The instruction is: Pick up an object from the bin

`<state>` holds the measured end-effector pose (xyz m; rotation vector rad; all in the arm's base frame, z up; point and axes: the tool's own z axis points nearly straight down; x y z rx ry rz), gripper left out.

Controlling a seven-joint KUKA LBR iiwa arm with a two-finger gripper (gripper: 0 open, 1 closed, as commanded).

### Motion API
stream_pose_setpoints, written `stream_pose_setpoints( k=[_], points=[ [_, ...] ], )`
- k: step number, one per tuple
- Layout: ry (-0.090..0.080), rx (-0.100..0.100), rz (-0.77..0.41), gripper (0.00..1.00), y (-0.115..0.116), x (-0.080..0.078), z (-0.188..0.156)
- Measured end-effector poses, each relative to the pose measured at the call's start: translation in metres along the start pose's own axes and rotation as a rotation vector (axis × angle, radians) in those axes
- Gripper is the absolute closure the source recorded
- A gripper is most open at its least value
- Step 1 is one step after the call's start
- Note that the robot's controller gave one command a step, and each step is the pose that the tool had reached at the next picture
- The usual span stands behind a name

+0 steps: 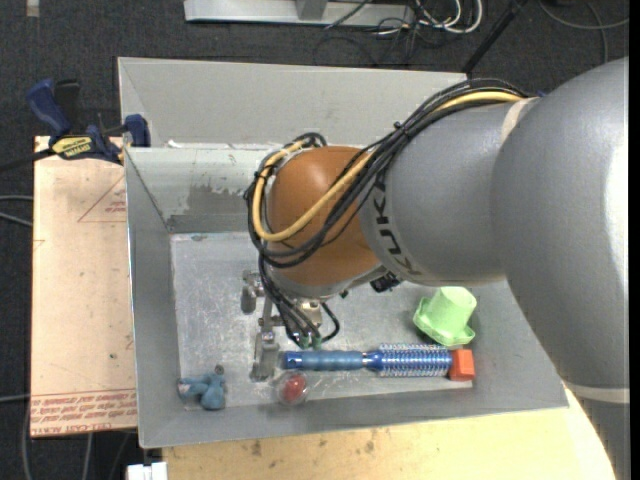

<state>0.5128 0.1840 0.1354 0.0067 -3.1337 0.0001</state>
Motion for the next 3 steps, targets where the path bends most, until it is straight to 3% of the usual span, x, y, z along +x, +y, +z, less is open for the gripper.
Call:
stream_pose_setpoints(
  k=[1,2,3],
  points=[
    [-0.013,0.0,-0.159,0.0,-0.115,0.023,0.064],
    [-0.01,-0.001,-0.069,0.0,-0.13,0.032,0.035],
    [-0.008,-0.001,-0.104,0.0,-0.128,0.031,0.036]
  ],
)
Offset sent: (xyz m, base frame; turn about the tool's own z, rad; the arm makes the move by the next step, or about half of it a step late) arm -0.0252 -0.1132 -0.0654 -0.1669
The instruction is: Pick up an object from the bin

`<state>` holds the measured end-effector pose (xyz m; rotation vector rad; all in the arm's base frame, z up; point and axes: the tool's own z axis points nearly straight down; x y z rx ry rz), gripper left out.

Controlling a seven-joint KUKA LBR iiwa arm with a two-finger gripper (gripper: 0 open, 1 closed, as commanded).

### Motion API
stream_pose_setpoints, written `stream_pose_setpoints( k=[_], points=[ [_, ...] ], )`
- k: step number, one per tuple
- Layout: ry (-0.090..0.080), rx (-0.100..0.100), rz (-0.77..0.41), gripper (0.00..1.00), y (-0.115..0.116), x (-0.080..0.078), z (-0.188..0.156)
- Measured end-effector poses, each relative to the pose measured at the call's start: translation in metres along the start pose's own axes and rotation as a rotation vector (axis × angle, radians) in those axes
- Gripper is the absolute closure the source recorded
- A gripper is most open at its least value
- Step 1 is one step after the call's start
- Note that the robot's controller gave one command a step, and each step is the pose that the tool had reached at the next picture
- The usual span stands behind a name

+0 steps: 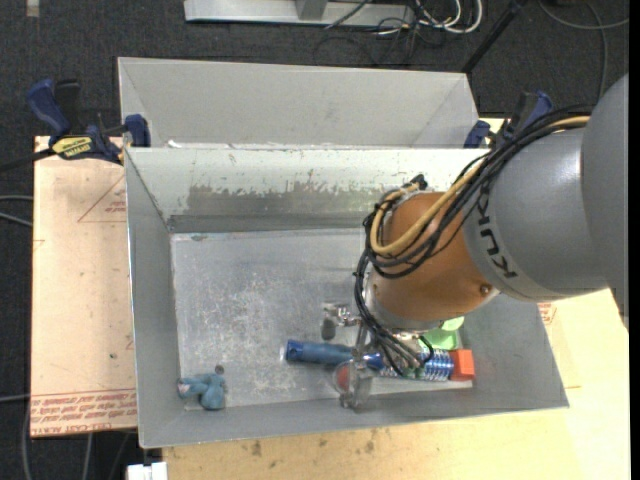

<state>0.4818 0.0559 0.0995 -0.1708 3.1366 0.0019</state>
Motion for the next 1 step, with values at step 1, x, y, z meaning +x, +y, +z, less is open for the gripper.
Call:
stream_pose_setpoints(
  k=[1],
  points=[
    [-0.008,-0.001,0.111,0.0,-0.007,-0.0049,0.029]
  ],
)
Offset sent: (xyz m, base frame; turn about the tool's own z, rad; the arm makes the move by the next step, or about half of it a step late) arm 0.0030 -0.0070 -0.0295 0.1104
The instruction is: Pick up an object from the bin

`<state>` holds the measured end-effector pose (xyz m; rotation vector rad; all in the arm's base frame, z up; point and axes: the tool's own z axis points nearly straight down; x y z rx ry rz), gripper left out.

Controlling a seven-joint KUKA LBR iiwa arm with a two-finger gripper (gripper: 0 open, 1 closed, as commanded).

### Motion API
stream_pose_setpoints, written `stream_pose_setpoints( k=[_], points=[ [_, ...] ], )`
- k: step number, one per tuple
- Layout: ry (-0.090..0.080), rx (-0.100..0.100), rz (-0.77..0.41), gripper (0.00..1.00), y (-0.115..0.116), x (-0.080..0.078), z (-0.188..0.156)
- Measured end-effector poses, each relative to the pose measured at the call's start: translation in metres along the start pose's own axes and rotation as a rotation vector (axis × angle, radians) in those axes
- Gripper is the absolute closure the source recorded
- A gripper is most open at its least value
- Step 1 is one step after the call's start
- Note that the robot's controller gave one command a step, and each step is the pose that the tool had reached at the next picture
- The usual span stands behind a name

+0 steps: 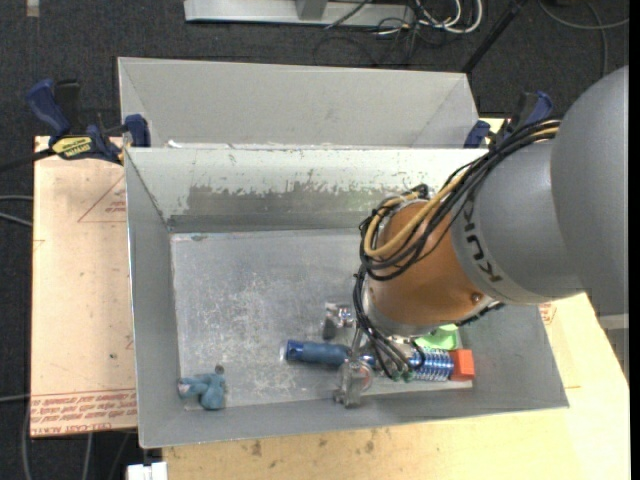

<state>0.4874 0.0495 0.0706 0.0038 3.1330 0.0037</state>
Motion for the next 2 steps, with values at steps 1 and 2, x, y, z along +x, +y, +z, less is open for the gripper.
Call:
stream_pose_setpoints(
  k=[1,2],
  points=[
    [-0.004,-0.002,0.002,0.0,0.0003,-0.0014,-0.0004],
    [-0.001,-0.002,0.002,1.0,0.0005,-0.0005,-0.0001]
  ],
)
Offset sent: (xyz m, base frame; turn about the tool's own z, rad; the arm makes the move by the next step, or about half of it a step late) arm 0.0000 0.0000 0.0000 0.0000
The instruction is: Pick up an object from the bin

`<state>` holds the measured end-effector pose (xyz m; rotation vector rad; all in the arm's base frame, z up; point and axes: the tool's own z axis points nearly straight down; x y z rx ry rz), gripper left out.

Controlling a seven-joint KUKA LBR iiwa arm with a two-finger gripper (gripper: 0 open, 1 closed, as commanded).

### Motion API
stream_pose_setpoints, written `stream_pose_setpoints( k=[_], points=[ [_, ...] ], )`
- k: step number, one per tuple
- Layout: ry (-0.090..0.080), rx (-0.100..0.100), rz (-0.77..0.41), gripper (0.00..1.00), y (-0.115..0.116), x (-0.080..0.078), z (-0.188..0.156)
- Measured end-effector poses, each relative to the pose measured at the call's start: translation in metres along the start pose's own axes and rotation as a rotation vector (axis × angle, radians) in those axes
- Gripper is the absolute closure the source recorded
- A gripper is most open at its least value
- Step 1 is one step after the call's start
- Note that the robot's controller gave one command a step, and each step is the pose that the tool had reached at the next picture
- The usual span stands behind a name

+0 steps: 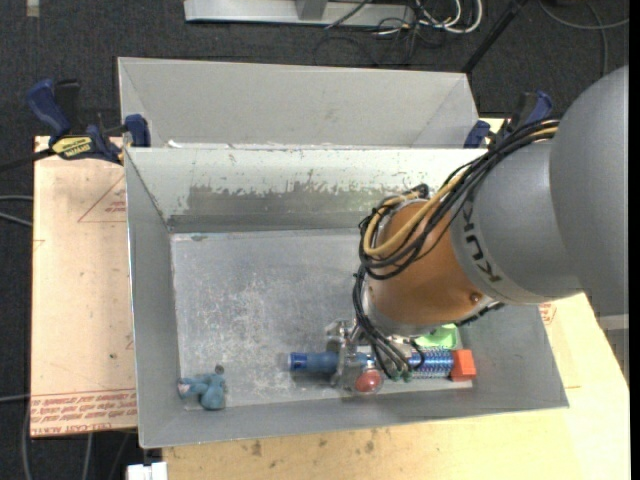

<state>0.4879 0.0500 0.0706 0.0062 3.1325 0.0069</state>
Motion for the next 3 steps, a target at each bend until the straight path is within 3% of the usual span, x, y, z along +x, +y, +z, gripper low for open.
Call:
stream_pose_setpoints(
  k=[1,3],
  points=[
    [0.009,0.002,0.001,1.0,0.001,0.0,-0.002],
    [0.003,0.002,0.003,1.0,0.002,-0.004,-0.104]
  ],
)
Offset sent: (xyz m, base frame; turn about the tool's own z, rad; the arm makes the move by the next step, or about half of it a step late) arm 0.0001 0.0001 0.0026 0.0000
